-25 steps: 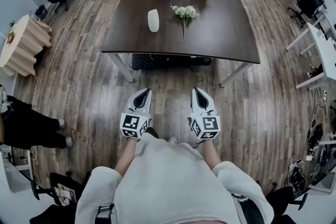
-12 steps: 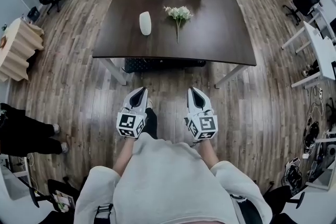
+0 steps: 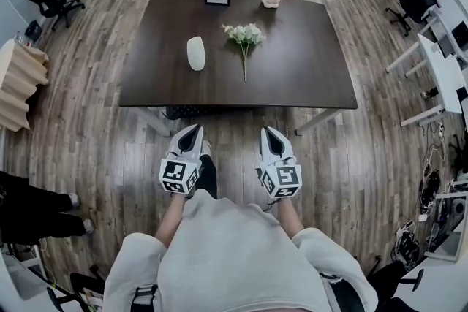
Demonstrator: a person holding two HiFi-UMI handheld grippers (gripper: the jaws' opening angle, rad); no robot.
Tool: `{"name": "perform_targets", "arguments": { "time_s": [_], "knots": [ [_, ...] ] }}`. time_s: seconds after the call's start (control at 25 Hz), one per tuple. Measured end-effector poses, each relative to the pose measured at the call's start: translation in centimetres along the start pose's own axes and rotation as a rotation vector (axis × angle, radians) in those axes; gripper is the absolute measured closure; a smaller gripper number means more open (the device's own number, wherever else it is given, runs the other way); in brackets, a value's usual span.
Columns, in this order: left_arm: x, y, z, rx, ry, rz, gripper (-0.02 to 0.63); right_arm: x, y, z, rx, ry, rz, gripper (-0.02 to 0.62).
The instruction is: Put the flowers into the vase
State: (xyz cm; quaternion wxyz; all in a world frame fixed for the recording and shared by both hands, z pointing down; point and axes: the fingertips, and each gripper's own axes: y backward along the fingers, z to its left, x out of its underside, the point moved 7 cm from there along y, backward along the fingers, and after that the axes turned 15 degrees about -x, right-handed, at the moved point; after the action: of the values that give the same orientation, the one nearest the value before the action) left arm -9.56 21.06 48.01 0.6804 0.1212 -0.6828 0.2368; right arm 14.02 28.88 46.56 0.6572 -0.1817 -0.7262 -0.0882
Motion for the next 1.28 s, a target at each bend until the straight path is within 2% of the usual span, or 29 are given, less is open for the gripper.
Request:
{"name": "perform_targets", "arguments": {
  "time_s": [0.28, 0.6, 1.08, 1.28],
  "knots": [
    [-2.4, -9.2, 6.1, -0.002, 0.009, 0.005, 0.597, -2.5, -9.7, -3.6, 0.026, 0.010, 0.018, 0.598],
    [-5.4, -17.4, 13.4, -0.015, 0.008, 0.004, 0.597, -5.0, -19.1, -7.7, 0.085, 0.008, 0.034, 0.598],
    [-9.1, -28.3, 20.6, -0.013, -0.003, -0.028, 0.597, -8.6, -30.6, -13.1, 0.135, 0.027, 0.031, 0.598],
    [-10.0, -31.3, 21.6, -0.003, -0.013, -0.041, 0.597, -9.4, -32.8, -14.5, 0.143, 0.029, 0.013, 0.598]
  ]
}}
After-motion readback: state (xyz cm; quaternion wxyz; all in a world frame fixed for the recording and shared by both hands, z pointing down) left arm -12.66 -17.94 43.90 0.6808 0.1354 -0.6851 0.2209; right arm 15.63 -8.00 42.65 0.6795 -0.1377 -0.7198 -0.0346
